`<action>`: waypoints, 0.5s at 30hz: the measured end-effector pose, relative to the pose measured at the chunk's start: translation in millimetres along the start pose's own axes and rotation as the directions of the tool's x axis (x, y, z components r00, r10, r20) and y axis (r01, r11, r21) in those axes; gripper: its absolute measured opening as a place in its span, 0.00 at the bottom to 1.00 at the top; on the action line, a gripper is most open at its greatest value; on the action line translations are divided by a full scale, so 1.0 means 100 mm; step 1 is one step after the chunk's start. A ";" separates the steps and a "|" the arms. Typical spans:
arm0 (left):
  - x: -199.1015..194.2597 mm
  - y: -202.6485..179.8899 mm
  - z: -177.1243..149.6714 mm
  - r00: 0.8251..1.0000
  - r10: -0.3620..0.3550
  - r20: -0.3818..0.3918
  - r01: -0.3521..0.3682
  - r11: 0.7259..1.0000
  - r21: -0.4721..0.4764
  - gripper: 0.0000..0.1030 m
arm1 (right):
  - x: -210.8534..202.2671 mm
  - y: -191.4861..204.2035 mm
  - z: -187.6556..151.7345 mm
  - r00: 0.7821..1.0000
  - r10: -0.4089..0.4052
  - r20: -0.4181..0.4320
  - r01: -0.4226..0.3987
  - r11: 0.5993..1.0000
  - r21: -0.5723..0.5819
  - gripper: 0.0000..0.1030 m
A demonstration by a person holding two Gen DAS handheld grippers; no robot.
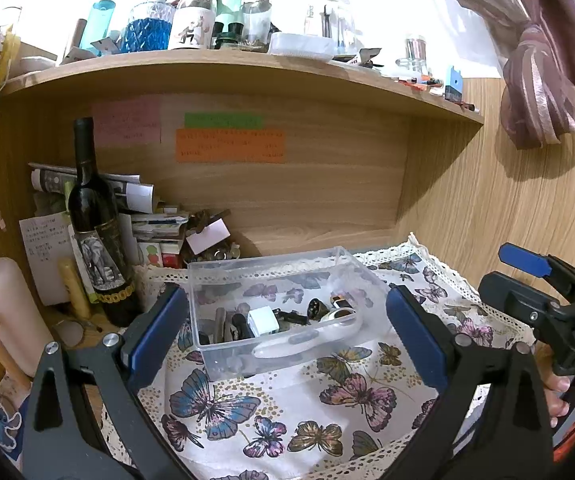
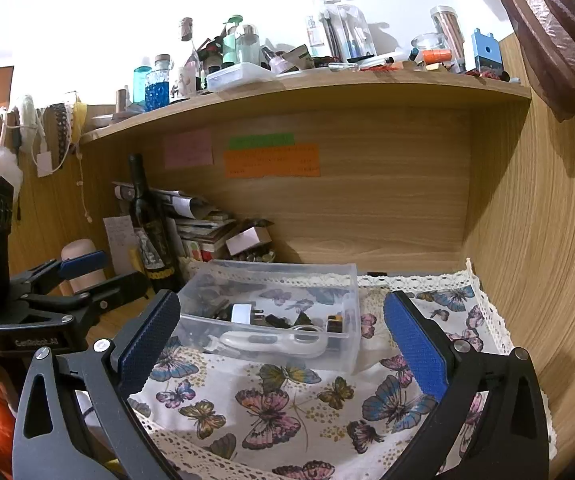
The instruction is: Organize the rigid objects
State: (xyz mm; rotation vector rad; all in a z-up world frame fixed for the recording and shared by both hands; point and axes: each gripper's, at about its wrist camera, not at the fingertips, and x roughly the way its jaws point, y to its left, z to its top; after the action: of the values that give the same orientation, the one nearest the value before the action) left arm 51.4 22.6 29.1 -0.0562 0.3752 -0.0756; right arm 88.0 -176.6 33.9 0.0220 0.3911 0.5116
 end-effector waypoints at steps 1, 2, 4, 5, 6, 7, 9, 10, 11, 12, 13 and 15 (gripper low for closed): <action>-0.01 0.00 0.01 1.000 0.000 0.003 0.000 1.000 0.000 0.98 | -0.01 0.01 0.00 1.000 0.001 0.002 -0.001 1.000 -0.001 0.99; -0.01 0.00 0.01 1.000 0.000 0.006 0.000 1.000 0.001 0.98 | -0.01 0.00 0.00 1.000 0.001 0.004 -0.001 1.000 -0.001 0.99; -0.03 0.00 0.02 1.000 0.004 0.018 -0.004 1.000 0.004 0.98 | -0.02 0.01 0.01 1.000 0.000 0.008 0.000 1.000 -0.001 0.99; -0.05 0.00 0.02 1.000 0.007 0.024 -0.007 1.000 0.006 0.98 | -0.03 0.01 0.01 1.000 0.000 0.009 0.000 1.000 -0.001 0.99; -0.06 0.00 0.03 1.000 0.009 0.028 -0.009 1.000 0.007 0.98 | -0.03 0.01 0.01 1.000 0.000 0.012 0.000 1.000 -0.002 0.99; -0.07 0.00 0.03 0.999 0.009 0.033 -0.009 1.000 0.007 0.98 | -0.04 0.01 0.02 1.000 -0.001 0.014 0.001 1.000 -0.002 0.99; -0.09 0.00 0.03 0.999 0.011 0.040 -0.012 1.000 0.010 0.98 | -0.05 0.02 0.02 1.000 0.000 0.017 0.000 1.000 -0.004 0.99; -0.09 0.00 0.03 0.999 0.012 0.042 -0.013 1.000 0.011 0.98 | -0.05 0.03 0.02 1.000 -0.001 0.019 0.001 1.000 -0.004 0.99; -0.10 -0.01 0.03 0.999 0.012 0.043 -0.012 1.000 0.013 0.98 | -0.06 0.03 0.02 1.000 -0.001 0.020 0.002 1.000 -0.005 0.99; -0.10 -0.01 0.03 0.999 0.010 0.044 -0.011 1.000 0.015 0.98 | -0.06 0.04 0.02 1.000 -0.001 0.021 0.001 1.000 -0.006 0.99; -0.10 -0.01 0.03 0.999 0.010 0.045 -0.011 1.000 0.016 0.98 | -0.07 0.04 0.03 1.000 -0.002 0.023 0.002 1.000 -0.006 0.99; -0.11 -0.01 0.03 0.999 0.011 0.048 -0.012 1.000 0.016 0.98 | -0.07 0.05 0.03 1.000 -0.003 0.025 0.003 1.000 -0.007 0.99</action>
State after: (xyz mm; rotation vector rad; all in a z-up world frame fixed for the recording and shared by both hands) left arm 42.7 22.6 36.0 -0.0392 0.3266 -0.0657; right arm 80.7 -175.7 39.9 0.0210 0.3648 0.5096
